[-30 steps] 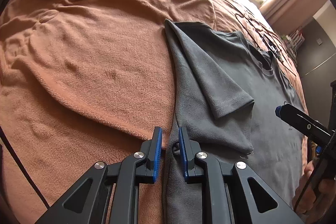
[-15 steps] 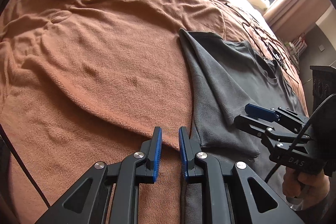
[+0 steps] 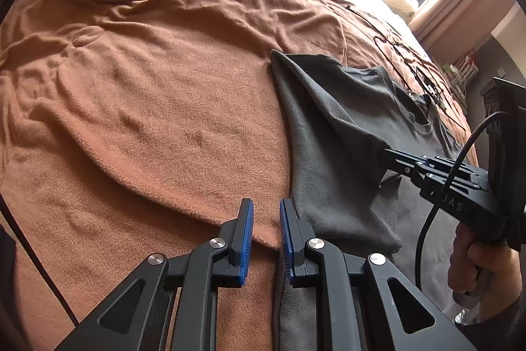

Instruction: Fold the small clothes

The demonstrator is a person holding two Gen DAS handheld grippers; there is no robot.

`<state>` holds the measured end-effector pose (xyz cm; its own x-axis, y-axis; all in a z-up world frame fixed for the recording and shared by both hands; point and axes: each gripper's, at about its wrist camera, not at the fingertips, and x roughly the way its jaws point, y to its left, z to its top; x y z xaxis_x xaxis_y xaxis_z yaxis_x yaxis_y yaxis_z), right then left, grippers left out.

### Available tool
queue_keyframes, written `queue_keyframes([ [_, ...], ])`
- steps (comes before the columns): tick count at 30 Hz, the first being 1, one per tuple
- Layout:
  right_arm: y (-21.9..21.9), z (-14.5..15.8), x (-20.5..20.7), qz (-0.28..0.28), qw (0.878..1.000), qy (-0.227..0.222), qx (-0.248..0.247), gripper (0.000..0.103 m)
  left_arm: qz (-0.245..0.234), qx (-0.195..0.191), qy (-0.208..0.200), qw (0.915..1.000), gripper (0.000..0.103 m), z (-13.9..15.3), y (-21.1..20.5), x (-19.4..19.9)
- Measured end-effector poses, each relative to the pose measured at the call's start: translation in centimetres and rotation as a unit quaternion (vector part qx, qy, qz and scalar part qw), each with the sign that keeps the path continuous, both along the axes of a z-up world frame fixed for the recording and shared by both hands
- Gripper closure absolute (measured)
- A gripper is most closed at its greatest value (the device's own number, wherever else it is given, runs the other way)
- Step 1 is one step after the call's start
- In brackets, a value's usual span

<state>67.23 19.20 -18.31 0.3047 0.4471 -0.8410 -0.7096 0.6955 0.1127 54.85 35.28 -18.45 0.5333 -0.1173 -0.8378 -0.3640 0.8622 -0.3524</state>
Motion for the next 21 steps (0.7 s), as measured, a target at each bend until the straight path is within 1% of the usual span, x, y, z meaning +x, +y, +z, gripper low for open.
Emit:
queue_keyframes([
  [6,-2.1,1.6,2.3,-0.033,0.999,-0.011,0.020,0.100,-0.010,0.001,-0.004,0.9999,0.085,0.1,-1.1,1.6],
  [9,-2.8,2.0,3.4,-0.050,0.998,-0.025,0.019,0.100,-0.016,0.003,-0.002,0.9999,0.085,-0.1,-1.6,2.1],
  [11,-3.1,2.0,4.3,-0.070,0.997,-0.033,0.010,0.100,-0.019,0.005,0.000,0.9998,0.085,-0.3,-1.9,2.5],
  [13,-3.4,1.7,5.1,-0.100,0.994,-0.030,-0.001,0.099,-0.021,0.006,0.005,0.9998,0.085,-0.6,-2.2,2.7],
  [14,-3.5,1.6,5.4,-0.107,0.994,-0.025,0.001,0.096,-0.022,0.009,0.008,0.9997,0.085,-0.8,-2.3,2.8],
  [16,-3.9,1.5,5.6,-0.116,0.993,-0.019,0.011,0.067,-0.023,0.015,0.014,0.9995,0.085,-1.0,-2.5,2.9],
  [17,-4.2,1.5,5.5,-0.117,0.993,-0.018,0.023,0.034,-0.024,0.016,0.015,0.9995,0.085,-1.1,-2.5,2.9],
  [18,-4.6,1.6,5.3,-0.115,0.993,-0.018,0.035,0.026,-0.024,0.016,0.016,0.9995,0.085,-1.2,-2.5,2.9],
  [19,-4.8,1.5,4.9,-0.109,0.993,-0.013,0.046,0.026,-0.024,0.015,0.017,0.9994,0.084,-1.2,-2.6,2.9],
  [21,-5.2,1.1,4.4,-0.095,0.994,0.005,0.054,0.026,-0.022,0.016,0.018,0.9995,0.069,-1.4,-2.6,2.7],
])
